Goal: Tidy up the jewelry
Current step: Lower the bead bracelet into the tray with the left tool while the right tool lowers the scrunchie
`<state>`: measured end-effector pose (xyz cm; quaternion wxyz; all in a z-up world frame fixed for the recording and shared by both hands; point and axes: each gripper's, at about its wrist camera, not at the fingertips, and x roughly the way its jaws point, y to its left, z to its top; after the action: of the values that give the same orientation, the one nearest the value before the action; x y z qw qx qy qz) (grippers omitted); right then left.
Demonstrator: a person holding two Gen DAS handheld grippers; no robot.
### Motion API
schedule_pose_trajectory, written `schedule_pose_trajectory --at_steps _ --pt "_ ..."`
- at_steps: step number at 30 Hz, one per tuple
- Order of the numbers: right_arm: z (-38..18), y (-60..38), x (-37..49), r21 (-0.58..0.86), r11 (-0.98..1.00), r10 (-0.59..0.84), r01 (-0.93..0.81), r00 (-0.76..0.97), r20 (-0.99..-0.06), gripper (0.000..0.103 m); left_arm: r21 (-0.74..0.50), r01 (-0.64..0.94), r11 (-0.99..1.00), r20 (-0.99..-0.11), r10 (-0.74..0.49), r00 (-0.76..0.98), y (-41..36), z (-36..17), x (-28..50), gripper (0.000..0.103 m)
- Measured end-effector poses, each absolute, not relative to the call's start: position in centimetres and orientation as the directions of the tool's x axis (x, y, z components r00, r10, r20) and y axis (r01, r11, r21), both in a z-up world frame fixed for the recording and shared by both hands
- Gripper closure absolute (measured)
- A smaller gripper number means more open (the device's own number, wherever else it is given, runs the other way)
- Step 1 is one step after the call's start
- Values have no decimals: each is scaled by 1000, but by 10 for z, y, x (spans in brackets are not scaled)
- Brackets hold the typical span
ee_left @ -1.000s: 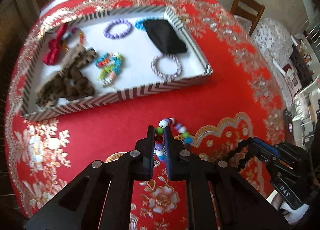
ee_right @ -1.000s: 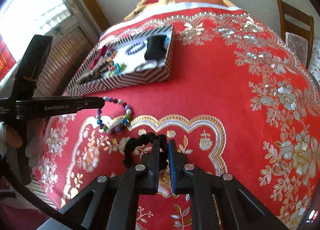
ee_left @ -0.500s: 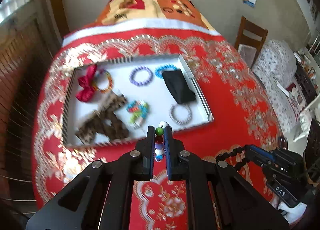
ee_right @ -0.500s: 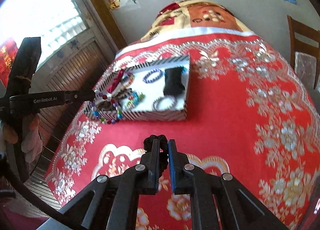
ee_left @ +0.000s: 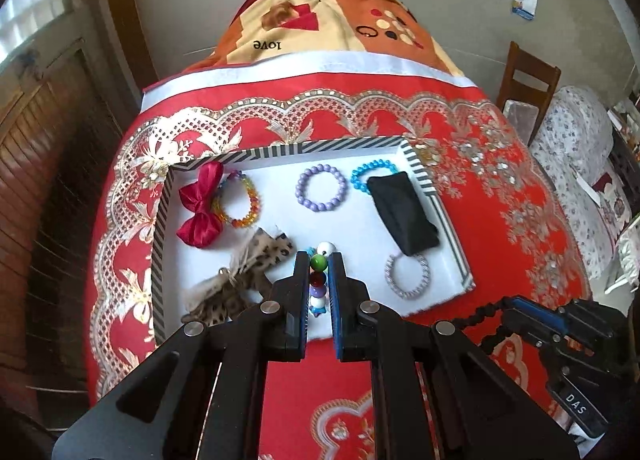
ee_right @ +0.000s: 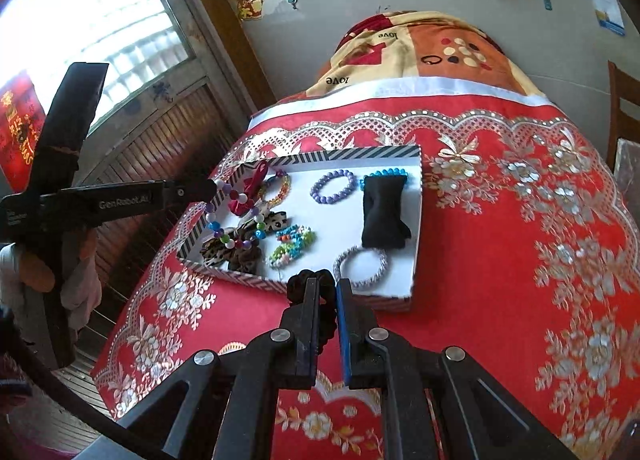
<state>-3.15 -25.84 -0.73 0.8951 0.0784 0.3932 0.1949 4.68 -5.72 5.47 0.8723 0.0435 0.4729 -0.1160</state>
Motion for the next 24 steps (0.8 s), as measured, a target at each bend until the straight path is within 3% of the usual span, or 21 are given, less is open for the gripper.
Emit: schedule_pose_trajectory --at_steps 24 --pt "-29 -227 73 329 903 430 -277 554 -713 96 -29 243 969 -855 -150 497 -58 32 142 95"
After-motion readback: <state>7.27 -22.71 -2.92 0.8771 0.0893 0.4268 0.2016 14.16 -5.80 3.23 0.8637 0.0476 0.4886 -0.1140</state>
